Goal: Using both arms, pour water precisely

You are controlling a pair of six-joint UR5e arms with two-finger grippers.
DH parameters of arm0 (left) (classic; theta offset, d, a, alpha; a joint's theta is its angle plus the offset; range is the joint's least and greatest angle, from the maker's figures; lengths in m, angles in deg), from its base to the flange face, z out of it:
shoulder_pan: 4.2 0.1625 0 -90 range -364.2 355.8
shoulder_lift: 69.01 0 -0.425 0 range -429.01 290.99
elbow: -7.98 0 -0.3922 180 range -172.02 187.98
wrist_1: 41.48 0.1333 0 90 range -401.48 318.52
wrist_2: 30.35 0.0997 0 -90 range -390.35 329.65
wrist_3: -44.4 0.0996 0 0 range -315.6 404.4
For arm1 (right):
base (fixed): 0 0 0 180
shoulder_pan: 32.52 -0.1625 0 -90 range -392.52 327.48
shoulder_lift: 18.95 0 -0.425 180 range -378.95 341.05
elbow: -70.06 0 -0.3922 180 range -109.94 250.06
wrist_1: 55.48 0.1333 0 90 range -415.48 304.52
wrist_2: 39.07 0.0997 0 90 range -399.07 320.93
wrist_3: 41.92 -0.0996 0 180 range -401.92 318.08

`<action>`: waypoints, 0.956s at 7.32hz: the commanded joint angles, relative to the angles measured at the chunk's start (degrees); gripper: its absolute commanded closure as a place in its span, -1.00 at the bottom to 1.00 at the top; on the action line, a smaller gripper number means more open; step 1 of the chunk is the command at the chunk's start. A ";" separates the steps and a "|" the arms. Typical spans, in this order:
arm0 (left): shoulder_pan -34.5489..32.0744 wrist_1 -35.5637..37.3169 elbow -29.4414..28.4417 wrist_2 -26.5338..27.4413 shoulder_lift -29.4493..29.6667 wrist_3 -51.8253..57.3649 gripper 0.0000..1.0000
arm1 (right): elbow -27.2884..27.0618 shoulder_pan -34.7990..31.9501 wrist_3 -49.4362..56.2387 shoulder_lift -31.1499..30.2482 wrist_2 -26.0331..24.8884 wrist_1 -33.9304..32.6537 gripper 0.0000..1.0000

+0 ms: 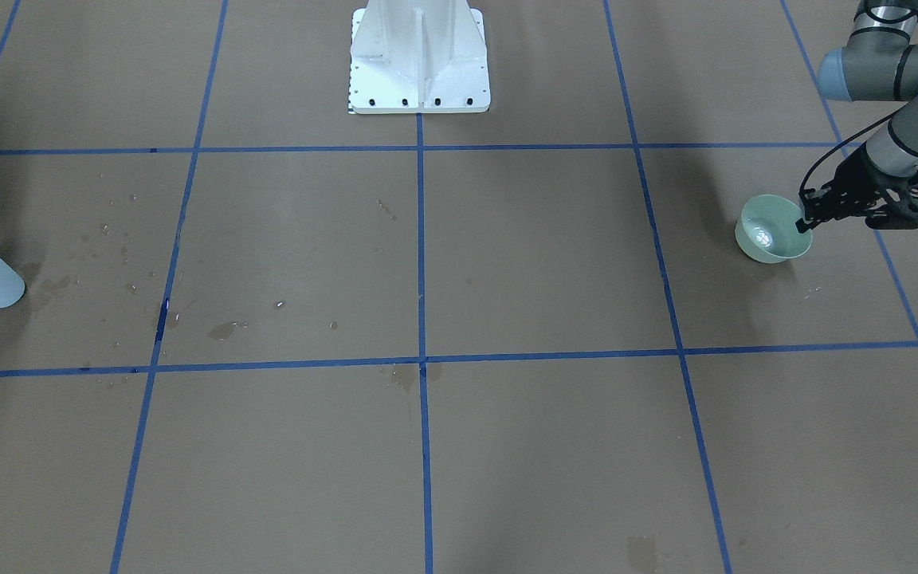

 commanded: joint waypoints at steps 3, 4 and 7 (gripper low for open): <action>-1.39 1.27 2.08 -9.89 1.65 -0.45 1.00 | -0.25 0.00 0.06 0.60 0.03 0.00 -0.99; -1.57 5.02 2.87 -10.25 4.36 -0.63 1.00 | -0.25 0.00 0.14 0.87 -0.15 -0.09 -0.99; -1.48 18.12 5.77 -9.90 18.57 -9.82 1.00 | -0.43 0.00 -0.38 2.18 -0.06 -0.09 -0.99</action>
